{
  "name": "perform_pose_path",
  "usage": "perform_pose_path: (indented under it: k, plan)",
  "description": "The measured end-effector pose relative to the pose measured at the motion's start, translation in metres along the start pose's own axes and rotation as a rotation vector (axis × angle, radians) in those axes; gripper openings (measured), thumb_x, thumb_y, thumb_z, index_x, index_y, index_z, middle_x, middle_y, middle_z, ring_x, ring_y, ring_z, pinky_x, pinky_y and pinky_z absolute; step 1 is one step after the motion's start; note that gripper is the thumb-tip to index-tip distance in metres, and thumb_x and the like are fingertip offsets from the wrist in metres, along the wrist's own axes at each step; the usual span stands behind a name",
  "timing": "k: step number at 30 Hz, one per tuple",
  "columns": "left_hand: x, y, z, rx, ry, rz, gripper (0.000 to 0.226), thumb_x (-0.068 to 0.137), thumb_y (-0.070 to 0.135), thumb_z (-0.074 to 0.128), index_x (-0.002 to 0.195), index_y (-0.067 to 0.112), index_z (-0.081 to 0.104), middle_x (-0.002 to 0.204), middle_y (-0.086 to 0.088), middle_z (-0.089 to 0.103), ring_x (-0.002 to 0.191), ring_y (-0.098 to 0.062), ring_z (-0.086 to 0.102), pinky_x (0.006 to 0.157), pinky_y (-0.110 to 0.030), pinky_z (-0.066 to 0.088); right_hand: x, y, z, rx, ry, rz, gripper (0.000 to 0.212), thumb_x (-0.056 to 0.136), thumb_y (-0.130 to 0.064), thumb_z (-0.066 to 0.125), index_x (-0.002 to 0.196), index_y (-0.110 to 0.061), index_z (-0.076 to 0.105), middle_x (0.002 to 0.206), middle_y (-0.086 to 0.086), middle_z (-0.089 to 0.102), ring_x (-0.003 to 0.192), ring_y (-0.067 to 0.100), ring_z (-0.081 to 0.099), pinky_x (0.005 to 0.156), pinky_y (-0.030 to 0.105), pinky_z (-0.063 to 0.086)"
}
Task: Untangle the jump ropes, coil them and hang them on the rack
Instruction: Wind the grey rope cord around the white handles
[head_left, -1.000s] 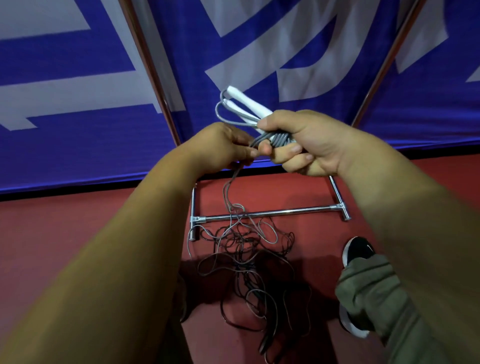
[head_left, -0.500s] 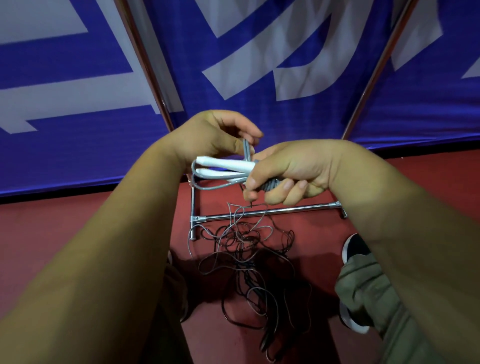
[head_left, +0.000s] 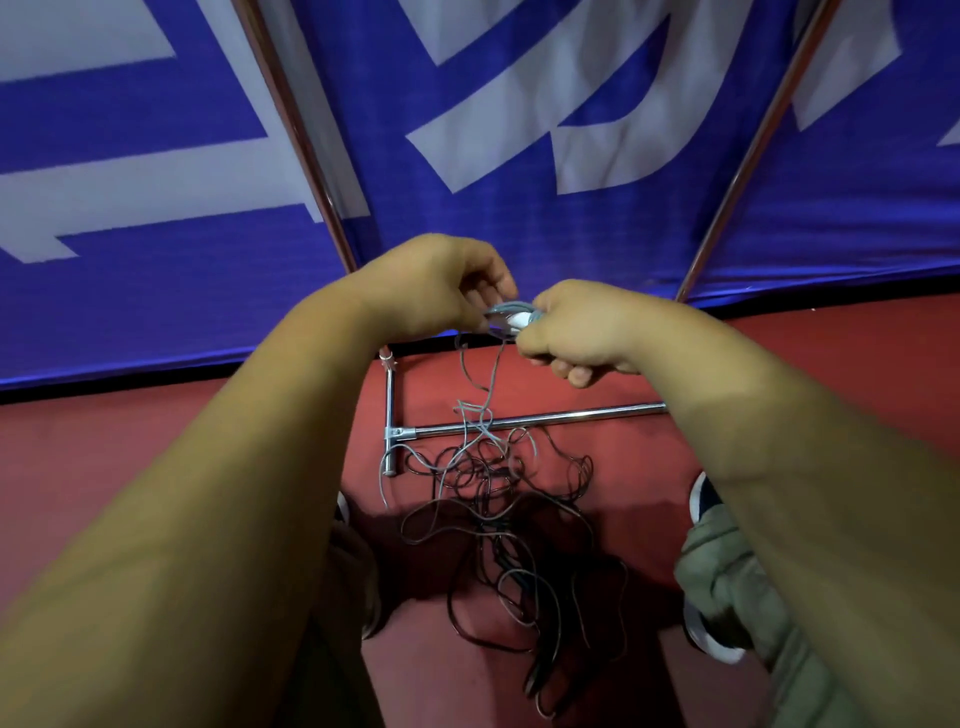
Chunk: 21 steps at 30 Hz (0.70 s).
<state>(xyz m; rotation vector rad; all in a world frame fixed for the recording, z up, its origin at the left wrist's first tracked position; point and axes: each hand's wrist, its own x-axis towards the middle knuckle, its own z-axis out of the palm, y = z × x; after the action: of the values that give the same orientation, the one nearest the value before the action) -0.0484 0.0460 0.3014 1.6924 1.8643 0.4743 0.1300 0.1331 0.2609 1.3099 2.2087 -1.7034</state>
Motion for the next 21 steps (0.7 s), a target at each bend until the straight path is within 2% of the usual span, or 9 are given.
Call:
perform_pose_path:
  k: [2,5,7,9,13,15,17,19,21]
  plan:
    - [0.003,-0.004,0.001,0.089,0.017,-0.052,0.034,0.08,0.01,0.089,0.104,0.027,0.072,0.091,0.011,0.077,0.078,-0.001,0.072,0.076,-0.022,0.06,0.004,0.001,-0.001,-0.053,0.055,-0.005,0.011,0.09,-0.011,0.063,0.097,-0.003,0.064,0.071,0.017,0.056,0.062,0.027,0.047,0.046,0.028,0.039]
    - [0.003,-0.005,0.007,0.107,0.018,-0.1,0.025,0.08,0.021,0.091,0.097,0.024,0.073,0.083,0.006,0.077,0.069,-0.007,0.072,0.06,-0.018,0.054,0.005,-0.002,-0.003,-0.083,0.134,-0.03,0.013,0.09,-0.011,0.063,0.099,-0.002,0.067,0.065,0.015,0.058,0.06,0.026,0.051,0.049,0.03,0.043]
    - [0.002,-0.004,0.011,-0.02,-0.03,-0.123,0.02,0.082,0.024,0.091,0.096,0.021,0.077,0.083,0.001,0.078,0.074,-0.015,0.075,0.065,-0.025,0.059,0.004,-0.005,-0.004,-0.118,0.167,-0.057,0.015,0.091,-0.013,0.063,0.103,-0.005,0.068,0.065,0.013,0.06,0.057,0.027,0.053,0.05,0.031,0.047]
    - [0.0,-0.004,0.01,-0.157,-0.082,-0.172,0.019,0.082,0.024,0.09,0.096,0.018,0.079,0.082,0.001,0.079,0.075,-0.017,0.074,0.068,-0.024,0.06,0.003,-0.007,-0.005,-0.153,0.182,-0.09,0.021,0.091,-0.016,0.064,0.111,-0.012,0.072,0.067,0.012,0.062,0.055,0.026,0.056,0.054,0.033,0.05]
    - [0.005,-0.01,0.012,-0.073,-0.093,-0.194,0.033,0.077,0.046,0.091,0.079,0.019,0.072,0.072,0.005,0.067,0.069,-0.009,0.058,0.073,-0.031,0.051,0.002,-0.009,-0.005,-0.143,0.212,-0.154,0.028,0.09,-0.016,0.063,0.113,-0.028,0.074,0.067,0.009,0.062,0.052,0.023,0.055,0.053,0.033,0.05]
    - [0.003,-0.008,0.014,-0.134,-0.166,-0.184,0.029,0.081,0.039,0.09,0.081,0.018,0.07,0.072,0.006,0.068,0.069,-0.008,0.06,0.072,-0.029,0.052,0.006,-0.01,-0.004,-0.093,0.243,-0.188,0.031,0.087,-0.016,0.065,0.113,-0.031,0.075,0.069,0.009,0.063,0.055,0.026,0.057,0.056,0.036,0.052]
    - [0.001,-0.008,0.016,-0.214,-0.3,-0.168,0.019,0.085,0.02,0.088,0.092,0.012,0.072,0.086,0.001,0.079,0.086,-0.012,0.074,0.088,-0.034,0.061,0.011,-0.008,-0.007,-0.04,0.279,-0.205,0.033,0.086,-0.017,0.066,0.115,-0.031,0.074,0.07,0.007,0.062,0.055,0.027,0.056,0.057,0.038,0.051]
    - [0.0,-0.008,0.017,-0.183,-0.395,-0.132,0.018,0.084,0.006,0.085,0.098,0.009,0.073,0.097,-0.003,0.081,0.103,-0.021,0.077,0.1,-0.041,0.06,0.014,-0.007,-0.012,-0.004,0.288,-0.21,0.037,0.086,-0.017,0.067,0.12,-0.032,0.072,0.072,0.006,0.06,0.055,0.027,0.055,0.058,0.038,0.049]
    - [0.001,-0.007,0.018,-0.102,-0.397,-0.141,0.019,0.083,0.004,0.086,0.097,0.011,0.076,0.095,-0.004,0.081,0.1,-0.026,0.078,0.094,-0.041,0.063,0.013,-0.007,-0.016,0.027,0.288,-0.205,0.036,0.085,-0.017,0.067,0.118,-0.032,0.072,0.073,0.006,0.059,0.056,0.027,0.054,0.058,0.038,0.049]
